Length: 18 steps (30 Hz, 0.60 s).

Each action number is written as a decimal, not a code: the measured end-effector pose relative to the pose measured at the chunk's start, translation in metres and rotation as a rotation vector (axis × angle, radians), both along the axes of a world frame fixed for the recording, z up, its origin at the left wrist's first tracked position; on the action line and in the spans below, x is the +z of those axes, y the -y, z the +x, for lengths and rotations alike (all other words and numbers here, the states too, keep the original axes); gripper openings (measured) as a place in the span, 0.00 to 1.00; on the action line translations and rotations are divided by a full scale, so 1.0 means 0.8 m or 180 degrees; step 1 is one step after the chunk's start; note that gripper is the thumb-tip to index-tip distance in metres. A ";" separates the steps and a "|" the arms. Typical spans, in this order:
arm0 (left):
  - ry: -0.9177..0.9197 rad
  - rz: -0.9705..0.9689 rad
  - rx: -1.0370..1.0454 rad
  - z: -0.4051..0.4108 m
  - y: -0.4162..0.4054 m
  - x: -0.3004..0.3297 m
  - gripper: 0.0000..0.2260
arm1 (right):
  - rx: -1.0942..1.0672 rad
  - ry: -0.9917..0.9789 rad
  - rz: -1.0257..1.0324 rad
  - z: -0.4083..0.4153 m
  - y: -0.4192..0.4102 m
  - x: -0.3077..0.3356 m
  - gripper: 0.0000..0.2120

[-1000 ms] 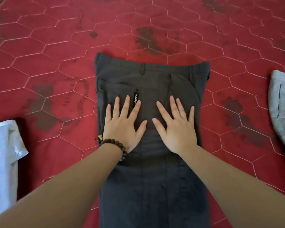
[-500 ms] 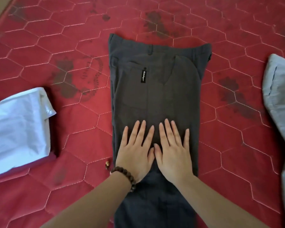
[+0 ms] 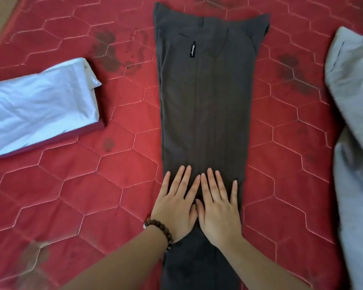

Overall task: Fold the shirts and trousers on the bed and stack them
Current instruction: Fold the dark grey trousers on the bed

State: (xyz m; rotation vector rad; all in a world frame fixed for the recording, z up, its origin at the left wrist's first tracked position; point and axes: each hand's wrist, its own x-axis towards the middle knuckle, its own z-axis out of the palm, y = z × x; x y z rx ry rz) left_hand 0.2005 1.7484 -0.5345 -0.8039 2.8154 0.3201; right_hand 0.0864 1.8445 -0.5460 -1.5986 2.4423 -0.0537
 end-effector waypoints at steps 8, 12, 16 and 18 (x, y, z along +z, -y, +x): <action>0.0059 0.0060 0.0111 0.108 -0.078 -0.004 0.28 | 0.0129 0.0202 0.0184 0.092 -0.107 0.011 0.30; 0.0051 0.0013 0.0006 0.148 -0.111 -0.007 0.27 | 0.0335 0.0313 0.0180 0.128 -0.154 0.013 0.30; 0.0166 -0.0171 -0.0104 0.183 -0.130 -0.005 0.26 | 0.0554 0.0345 0.0192 0.145 -0.202 0.012 0.30; 0.0236 -0.0155 -0.0115 0.203 -0.147 -0.001 0.27 | 0.0691 0.0417 0.0286 0.149 -0.230 0.017 0.30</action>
